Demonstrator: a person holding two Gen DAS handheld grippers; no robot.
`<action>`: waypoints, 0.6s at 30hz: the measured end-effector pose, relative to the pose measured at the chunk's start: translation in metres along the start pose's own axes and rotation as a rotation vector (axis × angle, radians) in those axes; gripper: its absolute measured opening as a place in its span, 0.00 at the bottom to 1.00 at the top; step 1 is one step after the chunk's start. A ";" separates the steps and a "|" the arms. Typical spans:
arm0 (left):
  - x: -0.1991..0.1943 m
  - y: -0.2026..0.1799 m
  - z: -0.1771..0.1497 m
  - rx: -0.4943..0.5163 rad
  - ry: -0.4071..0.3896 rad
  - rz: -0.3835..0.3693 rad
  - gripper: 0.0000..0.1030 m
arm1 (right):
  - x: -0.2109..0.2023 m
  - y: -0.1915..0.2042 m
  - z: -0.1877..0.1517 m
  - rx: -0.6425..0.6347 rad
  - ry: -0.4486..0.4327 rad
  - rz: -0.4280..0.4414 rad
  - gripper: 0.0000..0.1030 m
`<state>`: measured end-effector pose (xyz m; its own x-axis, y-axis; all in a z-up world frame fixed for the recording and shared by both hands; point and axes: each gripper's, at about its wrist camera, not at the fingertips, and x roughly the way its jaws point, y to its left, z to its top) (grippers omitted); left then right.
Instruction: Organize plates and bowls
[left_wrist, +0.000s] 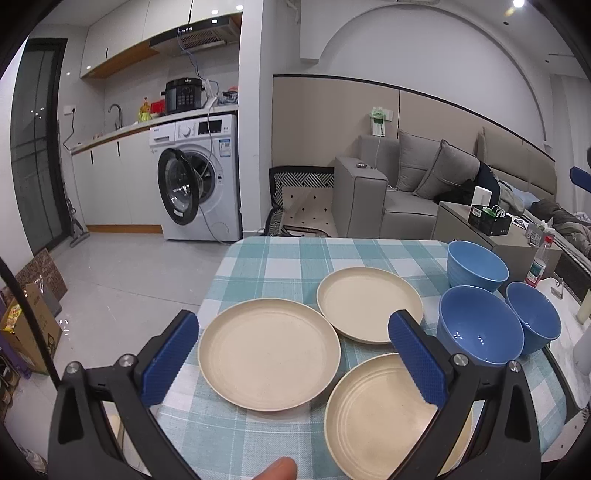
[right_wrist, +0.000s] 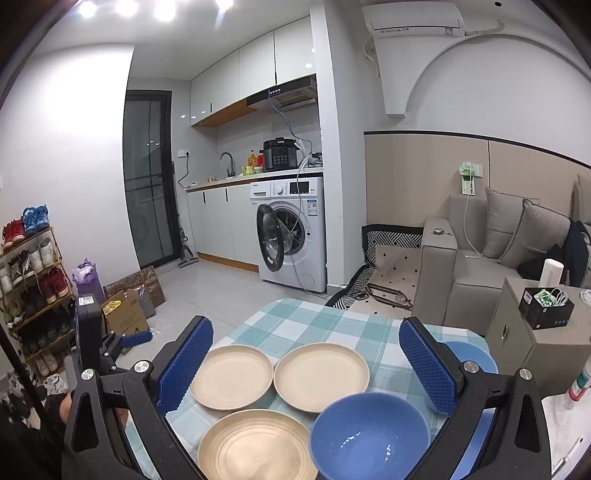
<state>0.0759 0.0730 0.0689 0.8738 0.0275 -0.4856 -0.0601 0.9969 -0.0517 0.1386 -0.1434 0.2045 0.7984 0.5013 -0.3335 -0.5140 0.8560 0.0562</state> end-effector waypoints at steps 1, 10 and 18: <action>0.003 -0.001 0.001 0.002 0.000 -0.004 1.00 | 0.001 -0.002 0.000 0.001 0.000 -0.002 1.00; 0.034 -0.007 0.006 0.010 0.064 -0.029 1.00 | 0.057 -0.019 0.013 -0.019 0.091 -0.036 1.00; 0.061 -0.012 0.012 0.001 0.114 -0.036 1.00 | 0.102 -0.054 0.013 0.047 0.162 -0.056 1.00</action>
<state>0.1356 0.0640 0.0505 0.8151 -0.0166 -0.5791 -0.0295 0.9971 -0.0702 0.2522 -0.1365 0.1797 0.7626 0.4288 -0.4844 -0.4515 0.8890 0.0760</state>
